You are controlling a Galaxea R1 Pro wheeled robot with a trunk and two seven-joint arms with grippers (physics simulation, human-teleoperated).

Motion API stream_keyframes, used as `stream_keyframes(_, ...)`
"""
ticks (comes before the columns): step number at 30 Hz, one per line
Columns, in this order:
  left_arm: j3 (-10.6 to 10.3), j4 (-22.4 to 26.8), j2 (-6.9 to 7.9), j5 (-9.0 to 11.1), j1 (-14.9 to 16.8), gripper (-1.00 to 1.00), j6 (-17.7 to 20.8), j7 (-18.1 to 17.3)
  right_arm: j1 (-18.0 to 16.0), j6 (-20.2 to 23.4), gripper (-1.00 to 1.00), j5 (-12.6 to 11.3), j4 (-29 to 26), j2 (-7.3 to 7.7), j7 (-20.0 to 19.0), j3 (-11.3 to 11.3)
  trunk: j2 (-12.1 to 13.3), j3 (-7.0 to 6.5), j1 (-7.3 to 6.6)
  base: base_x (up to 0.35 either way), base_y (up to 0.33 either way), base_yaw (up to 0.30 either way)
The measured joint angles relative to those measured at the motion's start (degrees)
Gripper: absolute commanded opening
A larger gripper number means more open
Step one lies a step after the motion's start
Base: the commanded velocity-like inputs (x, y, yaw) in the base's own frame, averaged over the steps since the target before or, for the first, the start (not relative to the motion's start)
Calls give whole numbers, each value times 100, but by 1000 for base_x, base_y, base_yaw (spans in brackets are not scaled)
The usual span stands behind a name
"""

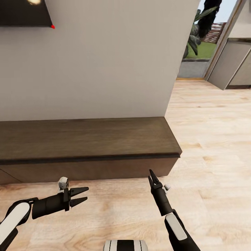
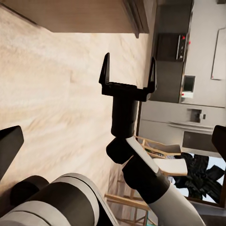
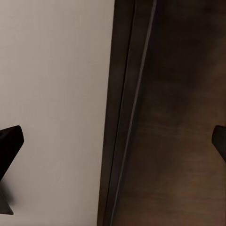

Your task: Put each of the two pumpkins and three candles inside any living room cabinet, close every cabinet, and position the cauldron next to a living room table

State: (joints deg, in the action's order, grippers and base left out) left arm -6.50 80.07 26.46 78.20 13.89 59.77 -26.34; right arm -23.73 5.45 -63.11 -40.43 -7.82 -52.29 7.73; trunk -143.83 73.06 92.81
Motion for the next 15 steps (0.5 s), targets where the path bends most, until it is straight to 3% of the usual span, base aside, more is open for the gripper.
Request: stream_keyframes(15,-9,0,0,2,0,100,0,-1,0,-3,100,0,7,-4,-9,-8,0,0,0,116,-3,0)
